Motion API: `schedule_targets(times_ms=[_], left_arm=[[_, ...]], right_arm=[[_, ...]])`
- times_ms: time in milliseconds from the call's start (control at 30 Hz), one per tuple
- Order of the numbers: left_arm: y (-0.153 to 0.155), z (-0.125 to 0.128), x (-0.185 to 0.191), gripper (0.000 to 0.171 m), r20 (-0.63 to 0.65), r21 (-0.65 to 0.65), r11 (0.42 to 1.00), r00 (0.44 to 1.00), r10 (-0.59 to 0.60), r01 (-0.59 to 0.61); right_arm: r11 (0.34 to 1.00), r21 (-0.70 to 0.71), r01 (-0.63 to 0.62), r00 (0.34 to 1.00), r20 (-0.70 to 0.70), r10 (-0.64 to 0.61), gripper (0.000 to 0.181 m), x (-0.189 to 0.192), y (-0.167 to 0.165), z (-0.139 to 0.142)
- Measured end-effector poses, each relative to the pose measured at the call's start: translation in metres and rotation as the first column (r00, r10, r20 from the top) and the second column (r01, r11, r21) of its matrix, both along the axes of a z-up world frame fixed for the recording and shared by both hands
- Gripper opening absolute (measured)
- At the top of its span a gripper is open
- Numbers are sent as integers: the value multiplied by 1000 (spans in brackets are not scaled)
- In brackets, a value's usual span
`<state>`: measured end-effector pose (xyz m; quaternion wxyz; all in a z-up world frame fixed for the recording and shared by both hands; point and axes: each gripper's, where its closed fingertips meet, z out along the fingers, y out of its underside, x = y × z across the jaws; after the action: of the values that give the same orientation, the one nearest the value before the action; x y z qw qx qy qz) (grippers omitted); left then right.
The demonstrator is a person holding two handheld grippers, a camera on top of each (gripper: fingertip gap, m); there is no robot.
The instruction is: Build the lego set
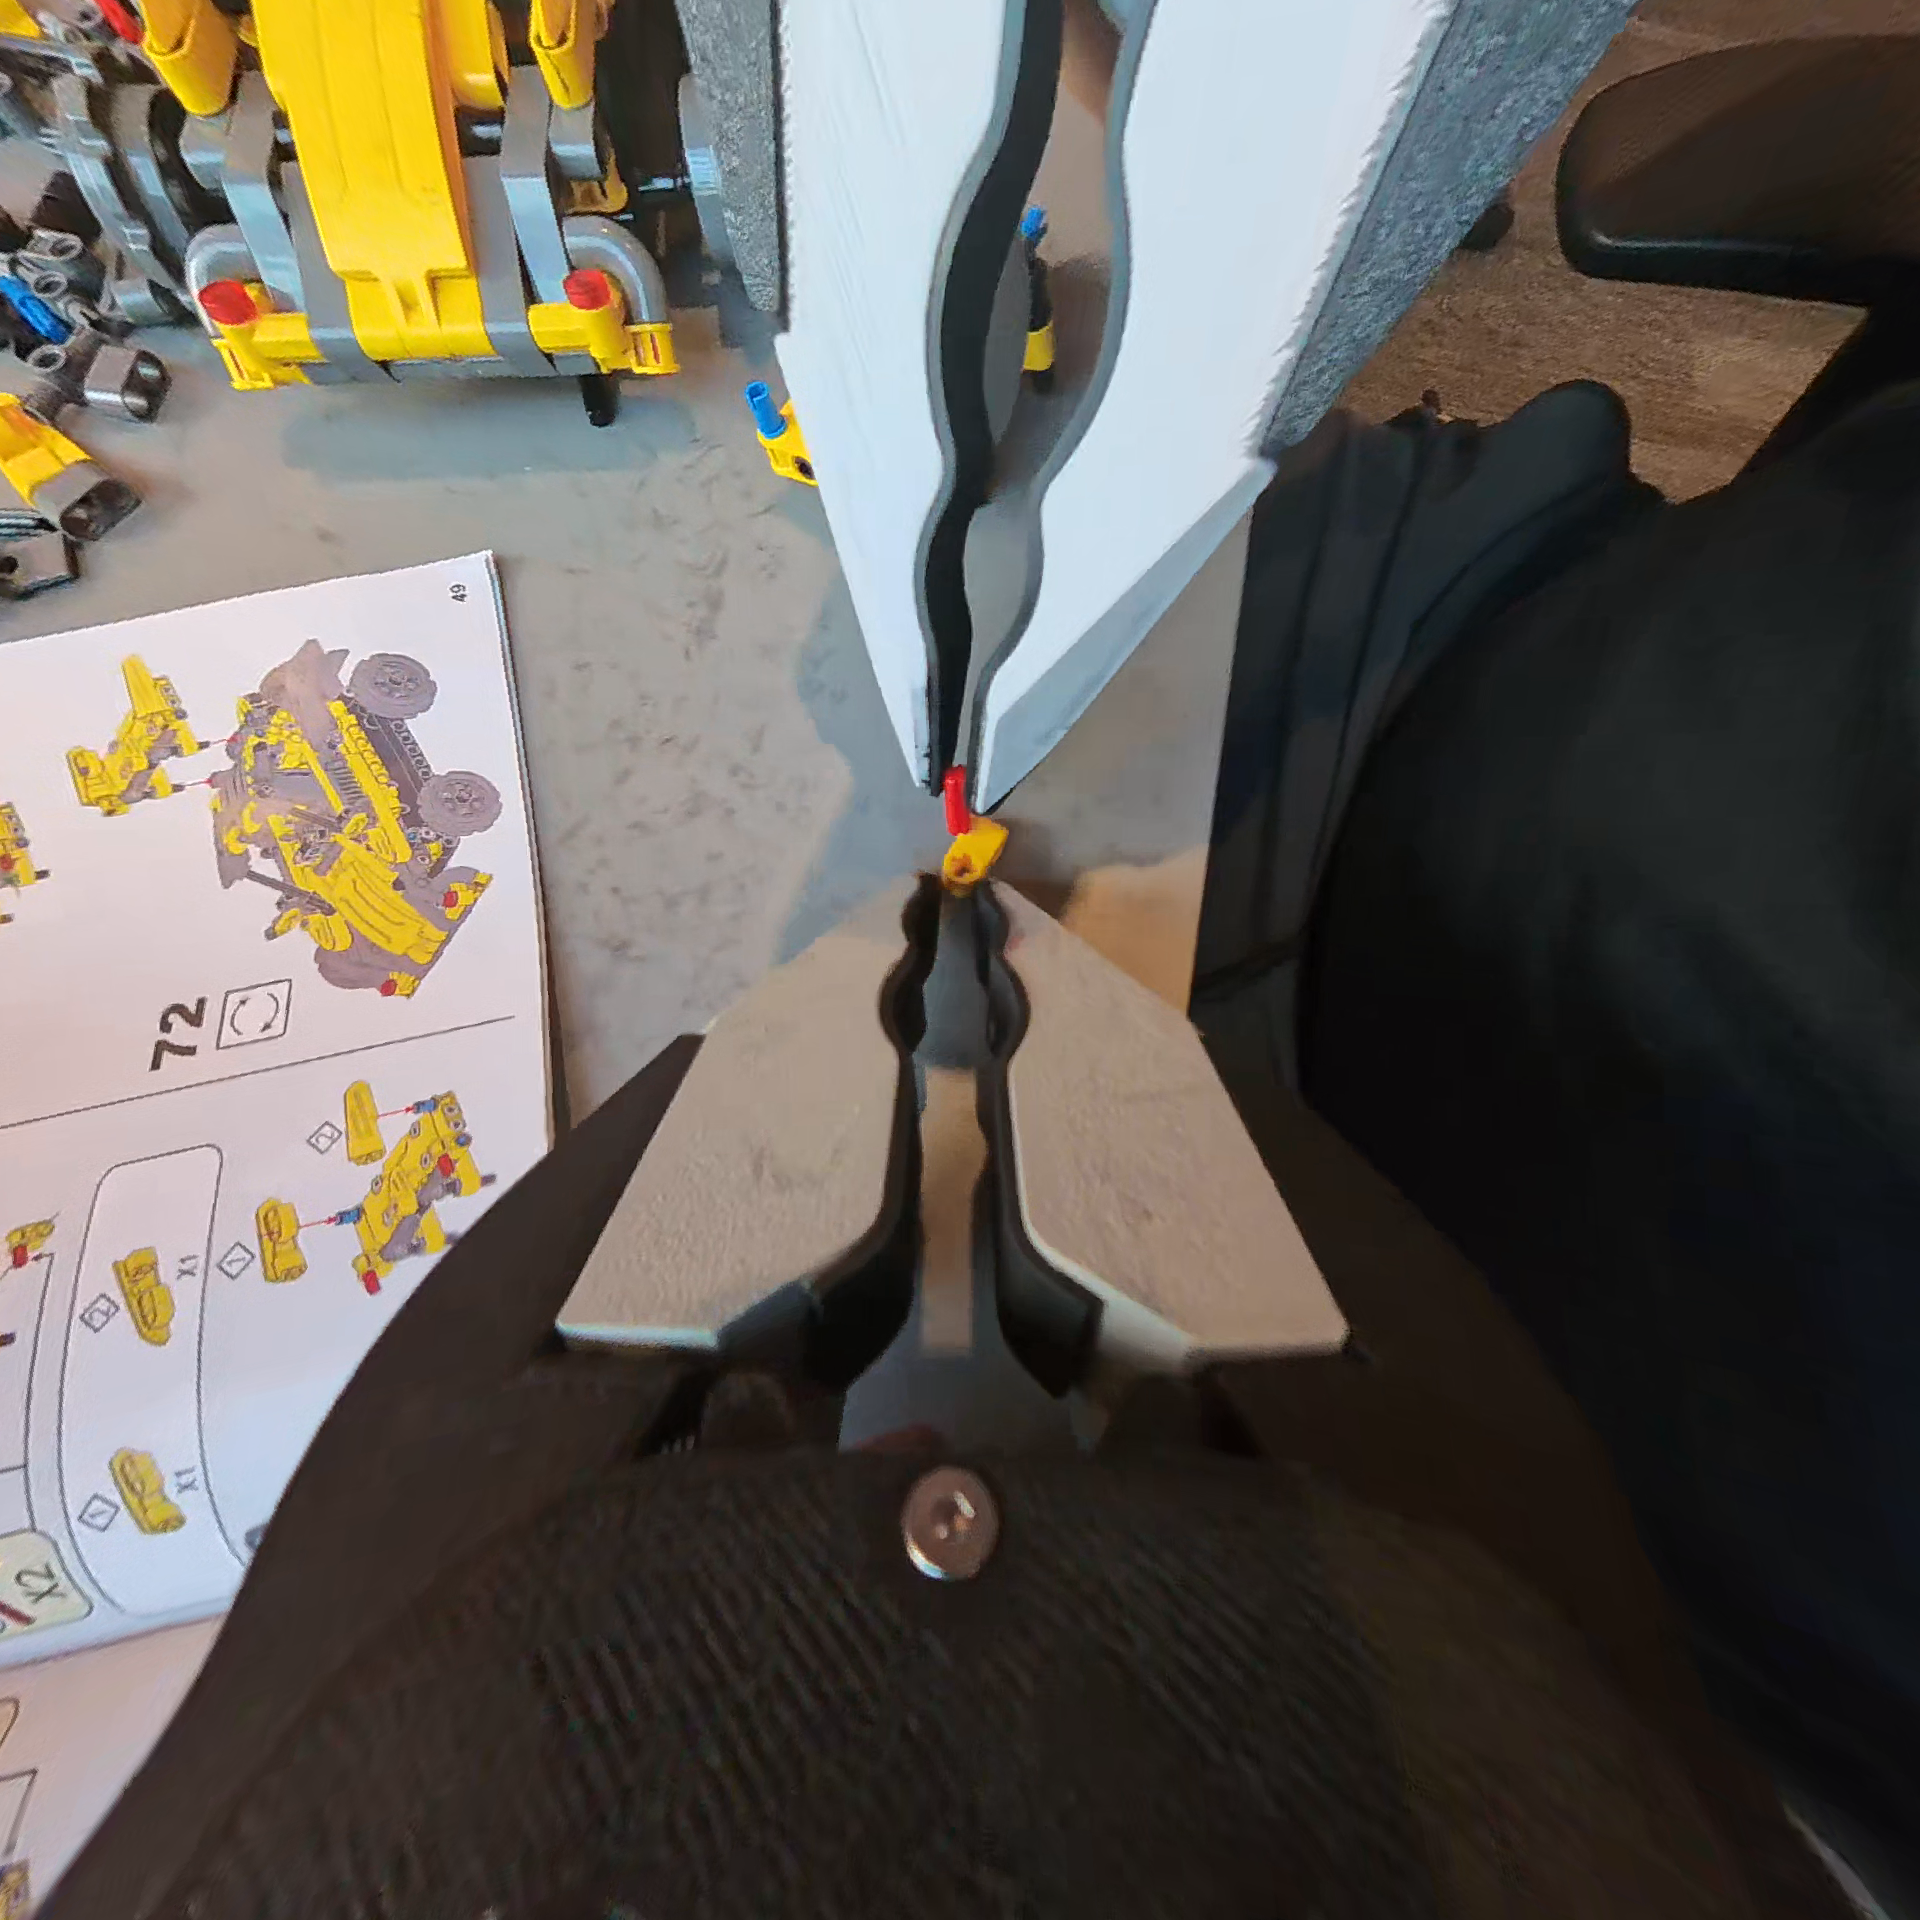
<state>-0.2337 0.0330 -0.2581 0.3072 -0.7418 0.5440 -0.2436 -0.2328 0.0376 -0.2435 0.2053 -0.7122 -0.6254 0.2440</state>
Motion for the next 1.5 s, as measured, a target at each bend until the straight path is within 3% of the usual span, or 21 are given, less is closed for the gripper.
schedule_targets(times_ms=[200, 333, 433, 533, 767, 833, 867, 1067, 1367, 1500], left_arm=[[18, 0, -8, 6, -16, 50, 998, 999, 37, -36], [30, 1, -17, 14, -18, 73, 986, 989, 149, -148], [19, 5, -24, 23, -1, -5, 979, 979, 204, -204], [-1, 13, -14, 25, 75, -83, 981, 980, 184, -178], [-6, 2, 0, 23, 26, -104, 983, 987, 157, -153], [-3, 1, 1, 11, 31, -93, 984, 988, 154, -151], [-3, 1, 0, 5, 27, -82, 986, 989, 147, -145], [-6, 0, 4, 5, 25, -81, 997, 1000, 18, -16], [-11, 0, 5, 4, 9, -25, 981, 981, -193, 193], [-14, 0, 4, 4, 36, -103, 969, 975, -221, 223]], right_arm=[[997, -50, 50, 998, -35, -52, 4, 3, -2, -4], [993, -113, 31, 994, -104, -43, 4, -7, -14, 1], [991, -115, 68, 990, -115, -82, 4, 0, -8, 4], [989, -118, 90, 987, -122, -105, 4, 9, -4, 6], [990, -133, 36, 985, -161, -57, 4, 5, -5, 7], [992, -125, 17, 984, -176, -39, 4, 5, -7, 9], [993, -117, 9, 983, -183, -31, 4, 5, -7, 10], [998, -54, -37, 983, -179, 27, 4, 5, -8, 10], [974, 68, -214, 973, -71, 219, 4, 2, -14, 3], [955, 127, -269, 963, -1, 271, 4, 1, -11, 0]])
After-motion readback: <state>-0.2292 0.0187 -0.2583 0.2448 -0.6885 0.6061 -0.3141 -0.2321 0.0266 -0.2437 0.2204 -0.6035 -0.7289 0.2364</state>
